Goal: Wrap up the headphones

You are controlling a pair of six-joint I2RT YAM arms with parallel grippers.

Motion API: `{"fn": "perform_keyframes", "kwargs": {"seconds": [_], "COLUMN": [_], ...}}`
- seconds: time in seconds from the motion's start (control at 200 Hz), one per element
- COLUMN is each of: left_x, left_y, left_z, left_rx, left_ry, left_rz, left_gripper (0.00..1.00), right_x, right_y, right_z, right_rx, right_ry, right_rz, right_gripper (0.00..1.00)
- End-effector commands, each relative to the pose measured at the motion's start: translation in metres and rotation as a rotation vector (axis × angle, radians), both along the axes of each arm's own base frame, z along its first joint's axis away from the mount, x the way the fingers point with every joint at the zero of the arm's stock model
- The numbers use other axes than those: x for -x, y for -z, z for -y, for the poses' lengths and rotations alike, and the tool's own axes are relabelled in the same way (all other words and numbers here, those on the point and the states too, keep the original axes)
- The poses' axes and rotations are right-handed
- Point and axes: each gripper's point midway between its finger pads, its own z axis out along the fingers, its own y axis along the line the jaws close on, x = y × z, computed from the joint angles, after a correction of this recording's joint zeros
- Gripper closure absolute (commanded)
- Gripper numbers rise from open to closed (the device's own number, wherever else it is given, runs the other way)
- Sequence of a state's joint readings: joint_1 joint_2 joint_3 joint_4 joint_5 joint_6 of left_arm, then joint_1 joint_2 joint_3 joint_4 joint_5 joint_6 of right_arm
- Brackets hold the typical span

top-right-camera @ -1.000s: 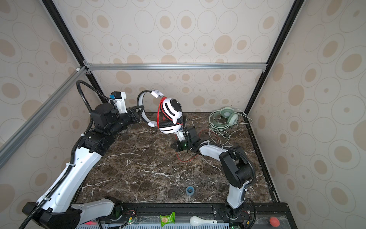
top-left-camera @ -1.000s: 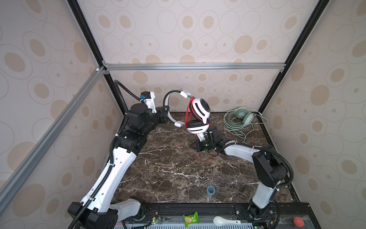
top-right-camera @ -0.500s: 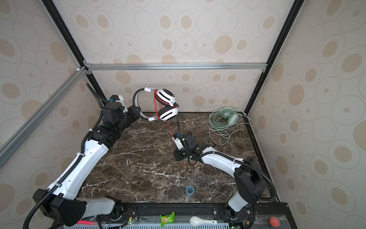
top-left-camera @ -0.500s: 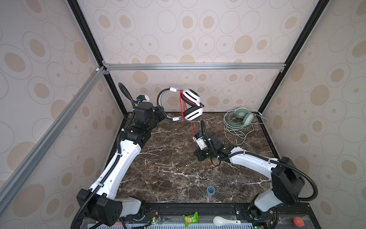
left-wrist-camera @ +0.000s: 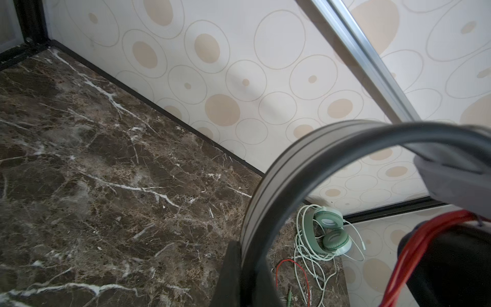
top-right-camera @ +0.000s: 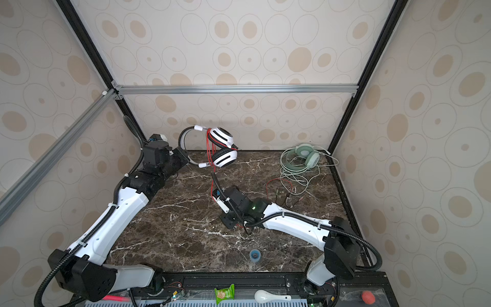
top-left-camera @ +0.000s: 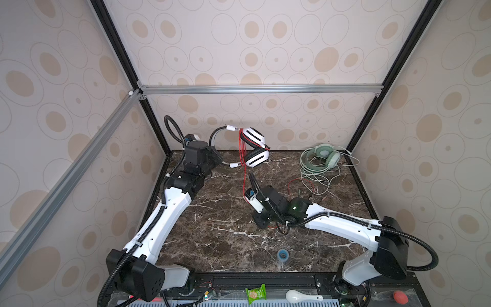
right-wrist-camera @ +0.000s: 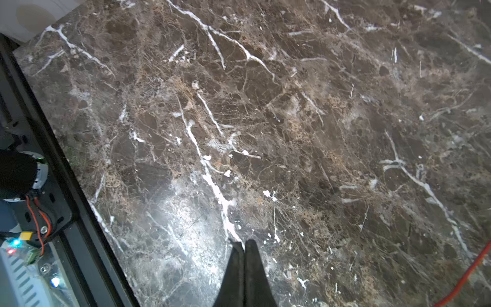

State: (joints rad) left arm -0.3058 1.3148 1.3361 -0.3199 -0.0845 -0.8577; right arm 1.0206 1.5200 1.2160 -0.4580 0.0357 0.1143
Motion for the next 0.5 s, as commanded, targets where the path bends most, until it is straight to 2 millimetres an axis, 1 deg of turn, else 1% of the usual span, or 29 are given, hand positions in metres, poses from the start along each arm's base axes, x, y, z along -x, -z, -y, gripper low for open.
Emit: {"fn": "perform_keyframes", "kwargs": {"seconds": [0.0,0.065,0.15,0.21,0.325,0.42,0.495], "left_x": [-0.004,-0.004,-0.002,0.0,0.01,0.02,0.027], "left_y": [-0.032,-0.028,-0.021,-0.017,-0.011,-0.009,-0.01], "left_z": [-0.018,-0.023,-0.03,-0.035,-0.046,-0.056,-0.059], "left_rx": [-0.02,-0.066,-0.144,-0.2,-0.301,-0.391,-0.466], "left_ry": [-0.085,-0.097,-0.111,-0.123,-0.133,-0.146,-0.136], "left_rz": [0.108,0.098,0.08,0.066,0.045,0.027,0.021], "left_gripper": [1.0,1.0,1.0,1.0,1.0,1.0,1.0], "right_x": [0.013,0.015,0.012,0.007,-0.009,-0.018,-0.023], "right_y": [-0.02,-0.032,-0.048,-0.057,-0.072,-0.087,-0.098], "right_z": [0.005,0.005,0.009,0.013,0.017,0.012,0.006], "right_rx": [0.048,0.05,0.064,0.096,0.187,0.228,0.24], "right_ry": [-0.048,-0.059,-0.053,-0.051,-0.027,-0.042,-0.06], "right_rz": [0.054,0.076,0.112,0.144,0.208,0.248,0.27], "right_gripper": [1.0,1.0,1.0,1.0,1.0,1.0,1.0]}}
